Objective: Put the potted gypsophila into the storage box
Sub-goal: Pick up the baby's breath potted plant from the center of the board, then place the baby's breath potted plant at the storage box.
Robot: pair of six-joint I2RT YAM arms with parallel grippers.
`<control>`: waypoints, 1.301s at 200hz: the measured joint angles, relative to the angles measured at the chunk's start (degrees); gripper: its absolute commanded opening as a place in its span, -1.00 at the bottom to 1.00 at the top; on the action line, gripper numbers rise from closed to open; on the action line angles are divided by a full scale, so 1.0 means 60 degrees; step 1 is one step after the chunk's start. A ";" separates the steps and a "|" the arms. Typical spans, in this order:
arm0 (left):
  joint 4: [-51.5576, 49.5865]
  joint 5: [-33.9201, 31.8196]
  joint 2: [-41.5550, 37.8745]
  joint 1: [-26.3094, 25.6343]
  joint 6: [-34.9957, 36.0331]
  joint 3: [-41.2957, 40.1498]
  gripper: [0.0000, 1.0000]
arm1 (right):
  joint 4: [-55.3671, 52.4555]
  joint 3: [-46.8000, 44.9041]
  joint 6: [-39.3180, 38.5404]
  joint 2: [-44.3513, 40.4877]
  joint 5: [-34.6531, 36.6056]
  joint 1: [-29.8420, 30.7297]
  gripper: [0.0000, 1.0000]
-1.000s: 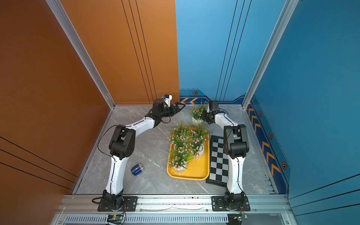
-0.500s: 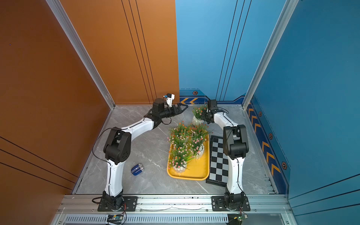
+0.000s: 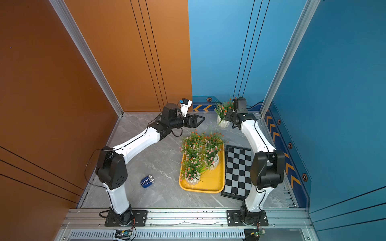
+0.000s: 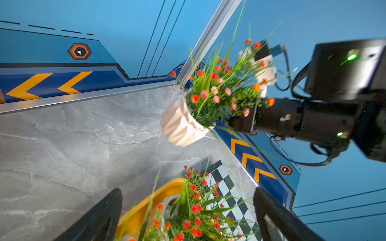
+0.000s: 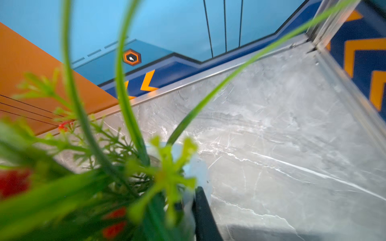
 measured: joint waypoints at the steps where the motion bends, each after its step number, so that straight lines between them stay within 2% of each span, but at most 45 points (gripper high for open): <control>1: -0.0040 -0.0029 -0.0029 -0.0025 0.0044 0.0000 0.97 | -0.0007 -0.0018 -0.0007 -0.0036 0.0007 -0.0004 -1.00; 51: -0.1118 -0.1089 -0.1213 -0.0994 0.1166 -0.0233 0.97 | -0.0637 -0.1457 -0.0157 -0.2736 0.0189 0.0076 -1.00; 118: -0.1639 -0.2532 -0.2969 -0.2641 0.2106 -0.1825 0.97 | -0.2084 -0.3089 -0.0007 -0.6040 0.0189 0.1038 -1.00; 202: -0.2204 -0.5388 -0.4768 -0.5431 0.2867 -0.3526 0.97 | -0.4018 -0.5577 0.1220 -0.9398 0.0976 0.3566 -1.00; 229: -0.2291 -0.6175 -0.5300 -0.5872 0.2820 -0.4171 0.97 | -0.4484 -0.6419 0.1832 -1.0007 0.1435 0.4364 -1.00; 260: -0.2331 -0.6783 -0.6171 -0.5985 0.2572 -0.4896 0.97 | -0.4717 -0.7184 0.2546 -1.0488 0.1916 0.5235 -1.00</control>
